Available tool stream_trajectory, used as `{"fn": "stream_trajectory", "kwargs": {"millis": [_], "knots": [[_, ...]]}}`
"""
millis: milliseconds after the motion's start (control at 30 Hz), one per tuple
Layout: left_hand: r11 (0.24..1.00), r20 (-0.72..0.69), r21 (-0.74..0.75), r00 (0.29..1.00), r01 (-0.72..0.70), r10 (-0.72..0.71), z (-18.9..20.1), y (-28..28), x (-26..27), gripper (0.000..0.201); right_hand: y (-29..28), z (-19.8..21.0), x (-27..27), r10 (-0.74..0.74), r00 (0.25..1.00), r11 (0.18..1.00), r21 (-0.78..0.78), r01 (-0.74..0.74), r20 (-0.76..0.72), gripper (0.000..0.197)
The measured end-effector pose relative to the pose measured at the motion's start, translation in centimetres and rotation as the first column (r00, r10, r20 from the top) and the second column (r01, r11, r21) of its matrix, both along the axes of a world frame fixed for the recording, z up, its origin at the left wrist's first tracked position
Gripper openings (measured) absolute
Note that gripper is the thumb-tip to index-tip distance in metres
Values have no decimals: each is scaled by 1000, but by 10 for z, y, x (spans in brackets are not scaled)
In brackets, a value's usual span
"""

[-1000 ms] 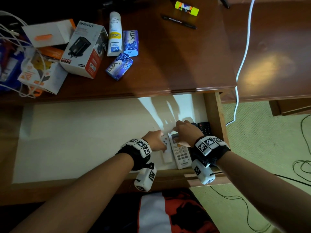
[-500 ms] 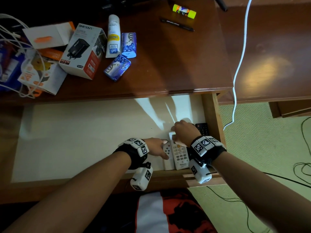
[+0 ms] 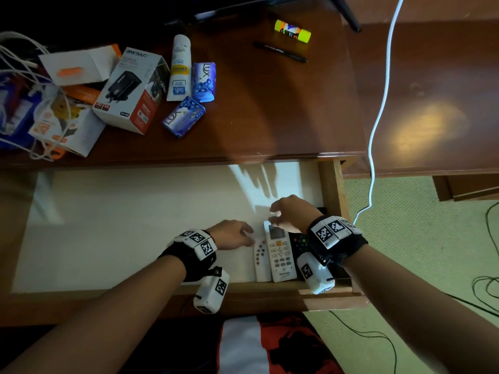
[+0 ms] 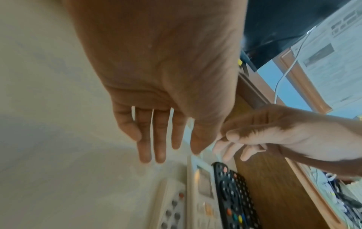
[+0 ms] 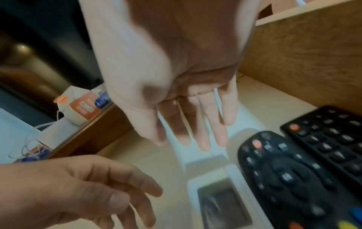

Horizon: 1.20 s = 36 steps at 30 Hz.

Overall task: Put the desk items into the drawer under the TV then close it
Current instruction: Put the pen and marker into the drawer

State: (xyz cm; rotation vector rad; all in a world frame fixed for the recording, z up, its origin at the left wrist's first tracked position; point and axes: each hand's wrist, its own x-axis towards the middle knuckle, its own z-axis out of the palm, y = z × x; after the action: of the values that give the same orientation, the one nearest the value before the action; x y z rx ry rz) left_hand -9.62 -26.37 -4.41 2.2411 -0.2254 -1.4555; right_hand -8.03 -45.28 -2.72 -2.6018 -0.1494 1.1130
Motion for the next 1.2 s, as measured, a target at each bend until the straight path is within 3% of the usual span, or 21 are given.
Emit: {"fn": "stream_trajectory", "kwargs": {"millis": [100,200,267,367,467,533,633,700,800,900,1067,1200], "knots": [[963,196,-110,945,-246,264,13,7,12,32,-2,11,19,-14,998,997,80,10,54,23],[844,309,-308,793,-439,525,34,9,34,17,0,37,44,-151,982,957,266,116,114,17],[786,359,-413,711,-460,605,52,10,54,12,-1,54,64,-270,952,908,366,202,145,18],[757,425,-501,643,-420,637,75,15,87,13,-11,72,98,-425,883,829,478,291,198,36],[739,410,-546,643,-395,647,91,17,122,16,-23,84,137,-529,814,787,498,364,242,37],[775,456,-520,650,-360,608,97,15,149,15,-30,89,166,-564,774,785,477,396,286,33],[848,556,-475,667,-234,496,105,8,191,13,-39,94,211,-515,728,855,340,392,454,22],[866,618,-471,639,-167,459,108,0,216,14,-41,93,239,-460,705,888,258,381,540,26],[889,706,-448,573,-93,416,107,-16,245,16,-41,92,275,-401,711,908,151,390,577,40],[901,735,-432,565,-36,375,97,-30,264,18,-39,88,303,-318,735,931,51,361,600,50],[913,767,-408,547,15,334,84,-45,287,17,-42,71,332,-218,804,949,-73,307,553,48],[938,795,-344,540,27,276,80,-54,307,25,-47,65,333,-216,753,949,-49,313,621,43]]}}
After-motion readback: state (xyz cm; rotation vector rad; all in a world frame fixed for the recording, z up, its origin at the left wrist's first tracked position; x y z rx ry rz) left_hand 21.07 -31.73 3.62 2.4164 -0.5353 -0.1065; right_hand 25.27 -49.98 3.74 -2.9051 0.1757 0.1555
